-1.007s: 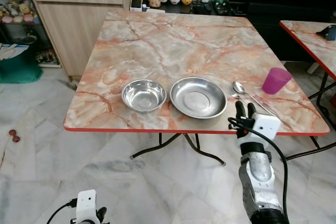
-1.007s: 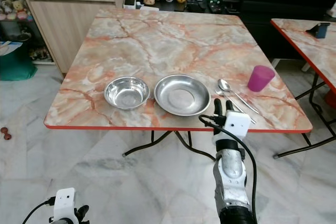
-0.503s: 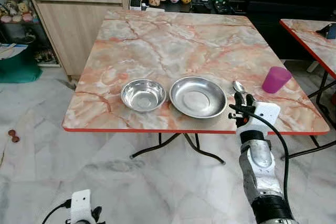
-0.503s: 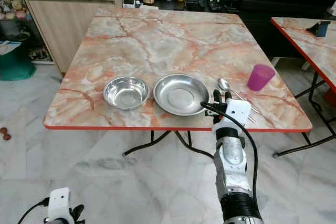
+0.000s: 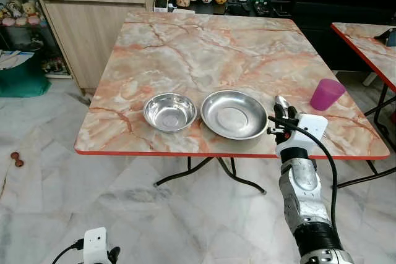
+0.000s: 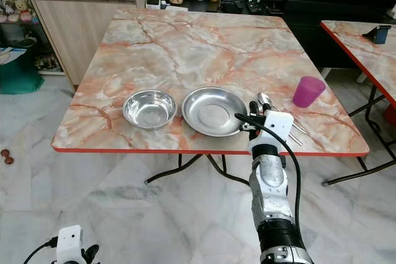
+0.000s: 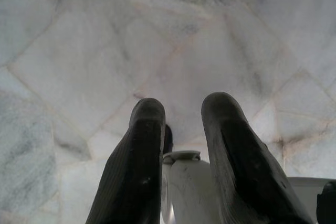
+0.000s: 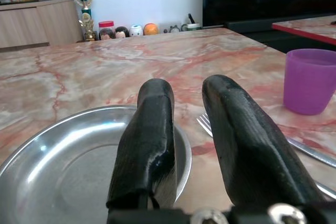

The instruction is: Setting the table

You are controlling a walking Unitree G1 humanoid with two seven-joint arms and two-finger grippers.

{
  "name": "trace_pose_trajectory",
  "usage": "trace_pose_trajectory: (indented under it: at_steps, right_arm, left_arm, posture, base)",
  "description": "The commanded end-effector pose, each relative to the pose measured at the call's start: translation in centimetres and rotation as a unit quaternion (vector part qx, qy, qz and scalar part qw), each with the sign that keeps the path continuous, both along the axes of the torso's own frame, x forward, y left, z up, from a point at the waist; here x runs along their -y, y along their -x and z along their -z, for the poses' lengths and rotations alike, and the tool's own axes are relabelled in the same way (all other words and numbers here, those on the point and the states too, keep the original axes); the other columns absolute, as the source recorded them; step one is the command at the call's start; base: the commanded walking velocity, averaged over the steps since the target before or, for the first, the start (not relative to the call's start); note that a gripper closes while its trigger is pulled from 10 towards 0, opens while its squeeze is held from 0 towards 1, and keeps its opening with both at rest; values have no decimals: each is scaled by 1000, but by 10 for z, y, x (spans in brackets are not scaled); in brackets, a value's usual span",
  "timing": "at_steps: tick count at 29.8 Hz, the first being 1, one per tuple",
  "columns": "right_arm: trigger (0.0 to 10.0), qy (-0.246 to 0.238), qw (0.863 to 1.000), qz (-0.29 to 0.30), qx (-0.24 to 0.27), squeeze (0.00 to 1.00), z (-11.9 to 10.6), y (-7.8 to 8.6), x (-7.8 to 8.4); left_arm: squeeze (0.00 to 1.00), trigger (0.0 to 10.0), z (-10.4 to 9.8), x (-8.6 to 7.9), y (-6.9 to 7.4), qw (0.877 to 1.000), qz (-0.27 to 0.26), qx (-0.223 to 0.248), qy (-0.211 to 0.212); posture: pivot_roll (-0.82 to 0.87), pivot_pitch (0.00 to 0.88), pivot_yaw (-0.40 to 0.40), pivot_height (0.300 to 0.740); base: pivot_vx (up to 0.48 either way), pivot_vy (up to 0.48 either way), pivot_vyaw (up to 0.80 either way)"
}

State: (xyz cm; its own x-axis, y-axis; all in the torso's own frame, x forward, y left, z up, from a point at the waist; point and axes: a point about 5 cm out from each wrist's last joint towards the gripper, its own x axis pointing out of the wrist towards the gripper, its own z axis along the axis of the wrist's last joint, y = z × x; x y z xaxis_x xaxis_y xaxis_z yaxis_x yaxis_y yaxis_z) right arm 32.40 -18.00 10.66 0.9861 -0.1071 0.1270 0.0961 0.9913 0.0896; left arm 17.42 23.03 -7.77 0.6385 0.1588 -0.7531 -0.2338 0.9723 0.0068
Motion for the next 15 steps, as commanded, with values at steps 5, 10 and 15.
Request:
trace_pose_trajectory:
  at_steps: [5,10,15]
  right_arm:
    - [10000,3,1000,10,-7,0,0,-2,7]
    - [10000,2,1000,9,-7,0,1,-2,6]
    - [10000,2,1000,6,-7,0,0,-2,5]
  left_arm:
    - [0,10000,-2,2,-5,1000,3,9,-2]
    - [0,10000,-2,4,-5,1000,4,10,-2]
    - [0,10000,-1,4,-3,1000,-3,11,-3]
  posture:
    - [28,5,-100,740]
    - [30,5,-103,740]
    - [28,4,-103,740]
  base:
    - [275,0,0]
    - [286,0,0]
    - [357,0,0]
